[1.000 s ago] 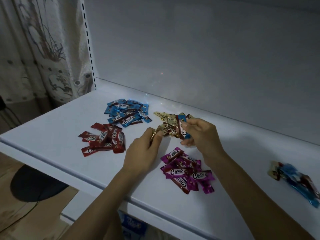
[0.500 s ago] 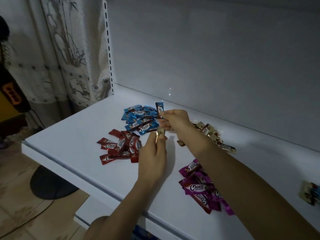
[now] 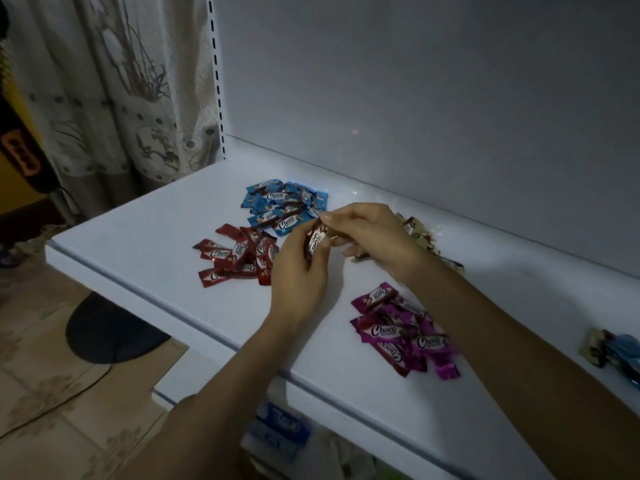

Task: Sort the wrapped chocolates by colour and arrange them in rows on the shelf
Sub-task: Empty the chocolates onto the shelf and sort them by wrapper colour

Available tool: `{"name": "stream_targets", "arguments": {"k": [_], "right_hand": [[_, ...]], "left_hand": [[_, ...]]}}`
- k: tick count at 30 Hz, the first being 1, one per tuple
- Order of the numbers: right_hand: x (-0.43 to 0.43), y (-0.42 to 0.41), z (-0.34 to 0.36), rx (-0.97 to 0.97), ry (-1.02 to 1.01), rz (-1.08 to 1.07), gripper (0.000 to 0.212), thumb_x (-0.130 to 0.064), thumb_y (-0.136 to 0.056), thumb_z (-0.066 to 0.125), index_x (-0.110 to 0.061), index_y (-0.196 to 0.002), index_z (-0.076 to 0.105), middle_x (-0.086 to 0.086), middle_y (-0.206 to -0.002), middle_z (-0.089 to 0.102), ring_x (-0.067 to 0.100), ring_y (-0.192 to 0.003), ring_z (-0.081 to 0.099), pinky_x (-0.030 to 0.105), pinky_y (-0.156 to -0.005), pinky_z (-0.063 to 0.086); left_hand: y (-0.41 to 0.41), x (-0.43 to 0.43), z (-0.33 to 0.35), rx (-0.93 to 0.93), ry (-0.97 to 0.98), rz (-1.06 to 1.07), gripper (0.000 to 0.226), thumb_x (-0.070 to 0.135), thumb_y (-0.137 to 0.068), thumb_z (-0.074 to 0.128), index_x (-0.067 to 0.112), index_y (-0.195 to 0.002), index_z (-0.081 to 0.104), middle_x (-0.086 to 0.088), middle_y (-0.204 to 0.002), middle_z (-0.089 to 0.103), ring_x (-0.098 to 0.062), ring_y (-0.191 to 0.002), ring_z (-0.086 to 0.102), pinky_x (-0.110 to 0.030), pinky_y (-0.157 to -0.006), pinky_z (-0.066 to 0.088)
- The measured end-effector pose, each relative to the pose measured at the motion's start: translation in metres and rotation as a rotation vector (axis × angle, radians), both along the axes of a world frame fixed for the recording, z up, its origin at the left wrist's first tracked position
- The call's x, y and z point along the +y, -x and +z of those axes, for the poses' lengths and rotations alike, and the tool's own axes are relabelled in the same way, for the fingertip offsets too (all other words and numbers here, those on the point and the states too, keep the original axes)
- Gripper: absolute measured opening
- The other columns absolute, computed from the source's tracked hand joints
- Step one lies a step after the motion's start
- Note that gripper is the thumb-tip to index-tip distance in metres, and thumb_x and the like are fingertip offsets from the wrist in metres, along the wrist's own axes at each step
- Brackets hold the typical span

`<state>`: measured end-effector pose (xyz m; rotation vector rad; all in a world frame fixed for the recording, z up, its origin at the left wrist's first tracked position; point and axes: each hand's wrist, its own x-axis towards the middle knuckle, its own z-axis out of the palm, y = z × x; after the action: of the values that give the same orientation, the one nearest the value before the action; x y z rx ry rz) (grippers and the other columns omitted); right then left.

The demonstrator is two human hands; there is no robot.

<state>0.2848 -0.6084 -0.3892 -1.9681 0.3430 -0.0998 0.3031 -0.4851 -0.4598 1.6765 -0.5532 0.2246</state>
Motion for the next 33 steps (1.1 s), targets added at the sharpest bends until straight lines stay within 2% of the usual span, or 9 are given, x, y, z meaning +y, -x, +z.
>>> {"name": "stream_targets", "arguments": {"k": [3, 6, 8, 12, 16, 19, 22, 28, 33], "right_hand": [[-0.003, 0.018, -0.003, -0.054, 0.033, -0.002, 0.013, -0.023, -0.087, 0.068, -0.012, -0.095, 0.071, 0.003, -0.076, 0.07, 0.004, -0.061, 0.063, 0.022, -0.053, 0.044], [-0.016, 0.028, 0.001, -0.211, -0.033, -0.15, 0.006, -0.011, -0.09, 0.064, -0.008, -0.086, 0.067, 0.003, -0.063, 0.059, 0.006, -0.045, 0.051, 0.018, -0.041, 0.039], [-0.038, 0.03, 0.007, -0.3, -0.081, -0.347, 0.007, -0.01, -0.09, 0.062, -0.011, -0.084, 0.064, 0.003, -0.066, 0.061, 0.006, -0.042, 0.051, 0.02, -0.041, 0.043], [-0.084, 0.034, 0.001, -0.226, -0.246, -0.528, 0.009, -0.006, -0.09, 0.062, -0.005, -0.098, 0.059, 0.01, -0.076, 0.069, 0.011, -0.044, 0.059, 0.019, -0.039, 0.043], [-0.1, 0.03, -0.029, -0.066, -0.361, -0.583, 0.007, -0.005, -0.087, 0.066, -0.004, -0.09, 0.059, 0.005, -0.057, 0.065, 0.009, -0.035, 0.053, 0.016, -0.035, 0.036], [-0.104, 0.019, -0.039, -0.033, -0.257, -0.692, 0.018, -0.02, -0.082, 0.075, -0.006, -0.076, 0.064, 0.001, -0.049, 0.06, 0.007, -0.032, 0.045, 0.015, -0.033, 0.031], [-0.102, 0.012, -0.037, -0.056, -0.142, -0.735, 0.026, -0.029, -0.077, 0.078, -0.01, -0.069, 0.063, 0.003, -0.056, 0.062, 0.009, -0.036, 0.047, 0.016, -0.033, 0.031], [-0.105, 0.047, -0.036, -0.191, -0.133, -0.708, 0.027, -0.025, -0.076, 0.078, -0.016, -0.067, 0.054, 0.005, -0.064, 0.064, 0.015, -0.047, 0.052, 0.022, -0.042, 0.035], [-0.107, 0.101, -0.046, -0.258, 0.138, -0.637, 0.024, -0.03, -0.078, 0.077, -0.016, -0.07, 0.059, -0.001, -0.065, 0.066, 0.014, -0.059, 0.06, 0.028, -0.057, 0.048]], "left_hand": [[0.005, 0.001, 0.001, -0.014, -0.078, -0.034, 0.039, 0.018, -0.094, 0.06, 0.015, -0.132, 0.052, 0.026, -0.099, 0.055, 0.02, -0.086, 0.052, -0.004, -0.072, 0.04], [0.011, 0.0, 0.002, 0.039, -0.169, -0.078, 0.049, 0.024, -0.093, 0.062, 0.022, -0.138, 0.044, 0.014, -0.086, 0.06, 0.0, -0.074, 0.058, -0.03, -0.07, 0.051], [0.012, -0.002, 0.002, 0.09, -0.227, -0.1, 0.052, 0.03, -0.092, 0.062, 0.025, -0.14, 0.04, 0.011, -0.088, 0.062, -0.005, -0.075, 0.06, -0.039, -0.073, 0.054], [0.011, -0.006, 0.002, 0.016, -0.374, -0.116, 0.058, 0.056, -0.087, 0.058, 0.032, -0.137, 0.042, 0.013, -0.105, 0.061, -0.011, -0.1, 0.056, -0.039, -0.081, 0.052], [0.011, -0.009, 0.0, -0.117, -0.639, -0.259, 0.096, 0.088, -0.065, 0.035, 0.034, -0.144, 0.037, 0.007, -0.144, 0.046, -0.016, -0.132, 0.037, -0.042, -0.102, 0.035], [0.007, -0.013, -0.001, -0.252, -0.832, -0.292, 0.1, 0.093, -0.061, 0.02, 0.037, -0.141, 0.042, 0.011, -0.152, 0.038, -0.014, -0.139, 0.03, -0.044, -0.108, 0.027], [0.007, -0.012, 0.001, -0.176, -0.802, -0.283, 0.094, 0.092, -0.062, 0.018, 0.039, -0.13, 0.054, 0.014, -0.148, 0.043, -0.011, -0.137, 0.033, -0.044, -0.107, 0.029], [0.016, -0.008, 0.006, -0.153, -0.692, -0.27, 0.08, 0.082, -0.075, 0.032, 0.031, -0.131, 0.055, 0.007, -0.137, 0.054, -0.013, -0.126, 0.043, -0.036, -0.099, 0.034], [0.028, -0.018, 0.017, -0.154, -0.576, -0.263, 0.065, 0.068, -0.084, 0.039, 0.026, -0.13, 0.057, 0.002, -0.133, 0.057, -0.016, -0.123, 0.046, -0.033, -0.097, 0.037]]}}
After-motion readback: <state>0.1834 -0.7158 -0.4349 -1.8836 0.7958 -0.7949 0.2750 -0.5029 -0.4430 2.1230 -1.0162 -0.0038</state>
